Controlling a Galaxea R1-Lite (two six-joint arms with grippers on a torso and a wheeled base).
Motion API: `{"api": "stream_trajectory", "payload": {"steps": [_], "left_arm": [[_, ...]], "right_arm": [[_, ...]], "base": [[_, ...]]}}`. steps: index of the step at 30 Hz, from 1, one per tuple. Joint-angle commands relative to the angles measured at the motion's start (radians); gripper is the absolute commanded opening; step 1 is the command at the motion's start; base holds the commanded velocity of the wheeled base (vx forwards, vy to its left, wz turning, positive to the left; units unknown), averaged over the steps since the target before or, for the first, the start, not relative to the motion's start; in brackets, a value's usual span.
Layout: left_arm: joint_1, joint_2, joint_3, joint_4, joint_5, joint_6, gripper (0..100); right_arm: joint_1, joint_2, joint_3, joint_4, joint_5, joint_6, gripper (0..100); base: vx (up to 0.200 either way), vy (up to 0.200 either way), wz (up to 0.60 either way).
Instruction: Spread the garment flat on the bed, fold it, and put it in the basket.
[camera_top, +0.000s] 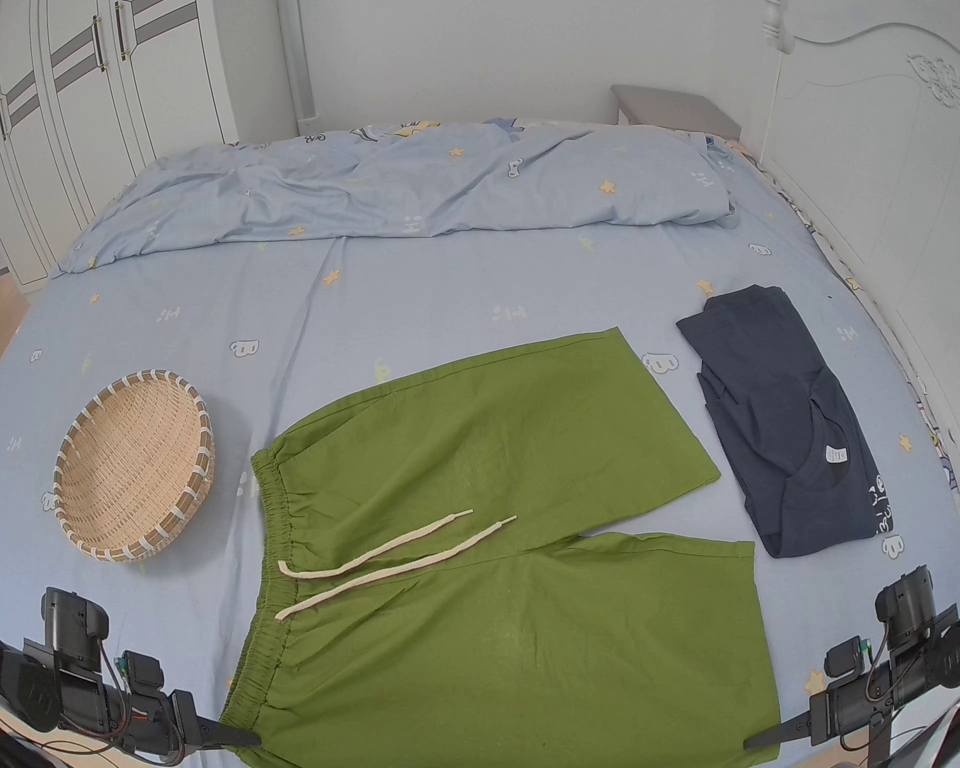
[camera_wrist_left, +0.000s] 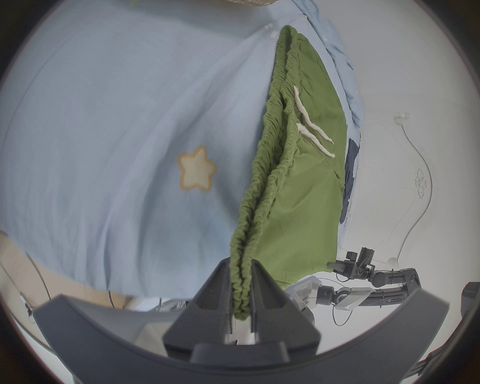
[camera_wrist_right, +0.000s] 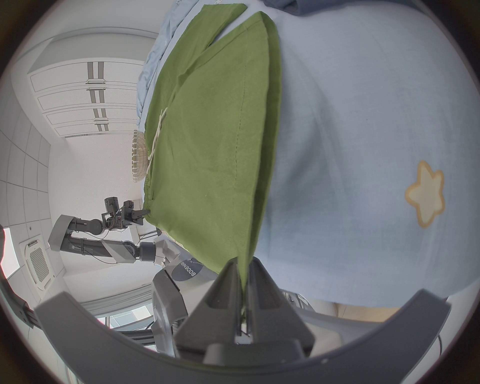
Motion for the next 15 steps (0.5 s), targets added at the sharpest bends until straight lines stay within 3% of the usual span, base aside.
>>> {"api": "stream_trajectory", "payload": {"steps": [1, 7, 9, 15], "left_arm": [[0.021, -0.192, 0.014, 0.087, -0.003, 0.000, 0], [0.008, -0.201, -0.052, 0.095, -0.008, -0.014, 0], [0.007, -0.200, -0.115, 0.102, -0.008, -0.040, 0], [-0.053, -0.197, -0.306, 0.182, -0.006, -0.186, 0]], "right_arm": [[0.006, -0.125, 0.000, 0.061, 0.006, 0.002, 0], [0.004, -0.163, -0.141, 0.156, 0.006, 0.048, 0], [0.006, -0.225, -0.295, 0.289, 0.007, 0.095, 0], [0.007, -0.237, -0.678, 0.553, 0.009, 0.105, 0]], "base": [[0.000, 0.000, 0.00], [0.000, 0.000, 0.00], [0.000, 0.000, 0.00], [0.000, 0.000, 0.00]]}}
